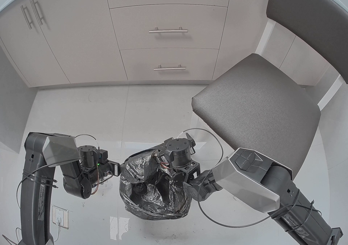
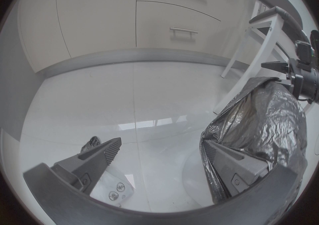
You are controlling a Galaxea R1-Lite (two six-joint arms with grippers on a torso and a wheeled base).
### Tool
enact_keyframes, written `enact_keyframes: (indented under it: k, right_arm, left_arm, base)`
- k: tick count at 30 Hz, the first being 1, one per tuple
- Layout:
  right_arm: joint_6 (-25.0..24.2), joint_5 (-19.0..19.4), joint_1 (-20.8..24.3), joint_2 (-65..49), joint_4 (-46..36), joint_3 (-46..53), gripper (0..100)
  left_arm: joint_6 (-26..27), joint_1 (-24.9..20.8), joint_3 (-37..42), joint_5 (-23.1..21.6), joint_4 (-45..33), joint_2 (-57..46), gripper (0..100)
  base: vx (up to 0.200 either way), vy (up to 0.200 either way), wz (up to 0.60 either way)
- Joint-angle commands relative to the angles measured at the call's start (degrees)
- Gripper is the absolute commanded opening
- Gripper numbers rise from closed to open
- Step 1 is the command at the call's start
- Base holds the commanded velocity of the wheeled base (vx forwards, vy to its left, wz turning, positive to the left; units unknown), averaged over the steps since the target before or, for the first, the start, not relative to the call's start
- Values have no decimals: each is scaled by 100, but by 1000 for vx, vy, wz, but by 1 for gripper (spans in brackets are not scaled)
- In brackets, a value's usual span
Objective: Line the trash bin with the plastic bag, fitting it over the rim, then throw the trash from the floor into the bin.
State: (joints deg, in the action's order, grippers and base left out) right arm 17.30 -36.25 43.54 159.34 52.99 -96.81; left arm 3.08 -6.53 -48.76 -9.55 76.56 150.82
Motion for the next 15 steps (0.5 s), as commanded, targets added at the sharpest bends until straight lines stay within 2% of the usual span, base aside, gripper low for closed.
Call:
enact_keyframes:
  k: [1,6,15]
  right_arm:
    - [10,22,-13,-228,36,224,100]
    - [10,92,198,-360,45,558,100]
    - [28,400,506,-694,27,1217,100]
  left_arm:
    - [17,-6,324,-65,105,-44,100]
    - [43,-76,824,-223,553,-53,100]
    - [43,-111,1158,-258,922,-114,100]
  base:
    - [0,0,0]
    - [0,0,0]
    - [0,0,0]
